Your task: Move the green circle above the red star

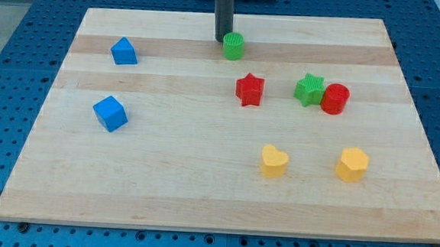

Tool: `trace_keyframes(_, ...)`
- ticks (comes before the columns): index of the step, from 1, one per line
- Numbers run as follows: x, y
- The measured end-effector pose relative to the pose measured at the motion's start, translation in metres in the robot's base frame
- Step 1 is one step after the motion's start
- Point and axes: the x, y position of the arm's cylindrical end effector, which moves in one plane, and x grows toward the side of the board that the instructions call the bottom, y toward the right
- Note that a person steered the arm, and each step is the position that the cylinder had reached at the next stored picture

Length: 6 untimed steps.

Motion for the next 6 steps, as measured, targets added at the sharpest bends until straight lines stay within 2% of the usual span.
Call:
trace_keyframes(2, 0.058, 0.0)
trace_keyframes(3, 0.061, 0.0)
trace_keyframes(5, 0.017, 0.006)
trace_keyframes(6, 0.027, 0.027)
